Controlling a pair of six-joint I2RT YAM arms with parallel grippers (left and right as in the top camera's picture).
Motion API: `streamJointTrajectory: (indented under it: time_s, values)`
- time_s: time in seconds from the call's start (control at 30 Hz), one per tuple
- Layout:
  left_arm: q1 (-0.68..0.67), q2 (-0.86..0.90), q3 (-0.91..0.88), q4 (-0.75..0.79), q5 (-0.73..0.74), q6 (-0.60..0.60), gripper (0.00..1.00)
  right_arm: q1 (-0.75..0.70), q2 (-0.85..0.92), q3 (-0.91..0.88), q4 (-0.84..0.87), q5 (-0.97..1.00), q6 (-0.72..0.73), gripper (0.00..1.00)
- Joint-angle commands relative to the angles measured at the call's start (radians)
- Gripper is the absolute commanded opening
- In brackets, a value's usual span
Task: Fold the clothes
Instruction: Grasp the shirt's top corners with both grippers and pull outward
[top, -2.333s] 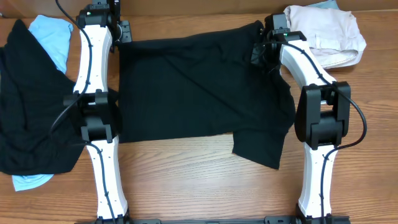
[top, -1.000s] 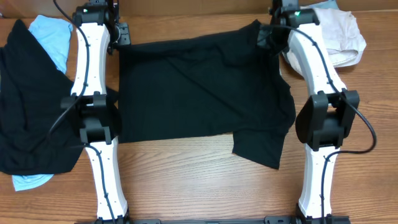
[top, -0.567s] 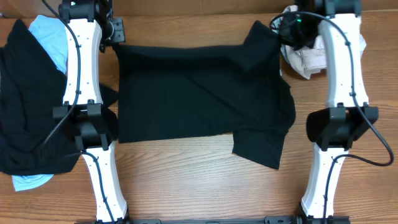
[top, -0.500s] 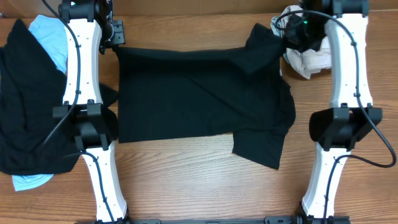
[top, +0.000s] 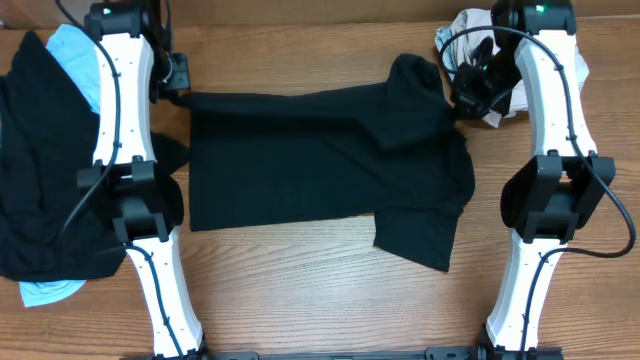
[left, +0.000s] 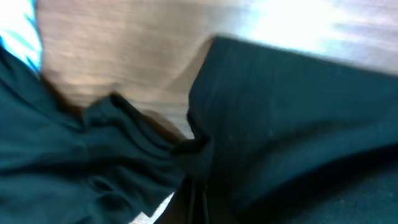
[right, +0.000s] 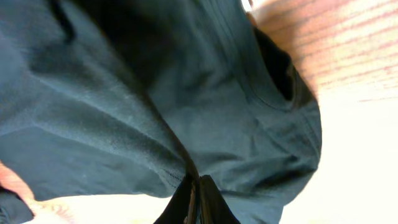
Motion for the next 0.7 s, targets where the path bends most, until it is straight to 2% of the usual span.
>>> streamJointTrajectory:
  time_s: [0.0,0.17,0.4,0.47,0.53,0.6,0.67]
  values:
    - [-0.003,-0.025,-0.087,0.007,-0.003,0.019,0.04,0.011,-0.048,-0.073,0.000,0.081,0.032,0.04]
    - [-0.003,-0.025,-0.191,0.047,0.021,0.019,0.04,0.015,-0.048,-0.197,0.010,0.190,0.096,0.04]
    - [-0.003,-0.024,-0.312,0.112,0.032,0.019,0.06,0.015,-0.048,-0.295,0.040,0.200,0.098,0.06]
    - [-0.003,-0.024,-0.338,0.131,0.032,0.018,0.22,0.015,-0.048,-0.295,0.053,0.204,0.098,0.23]
    - [-0.003,-0.024,-0.362,0.160,0.033,0.018,0.52,0.009,-0.049,-0.275,0.072,0.197,0.098,0.40]
    - [-0.003,-0.024,-0.363,0.180,0.034,0.018,0.64,0.002,-0.050,-0.241,0.077,0.192,0.098,0.44]
    - [-0.003,-0.024,-0.358,0.206,0.053,0.019,0.69,-0.004,-0.050,-0.177,0.068,0.173,0.087,0.45]
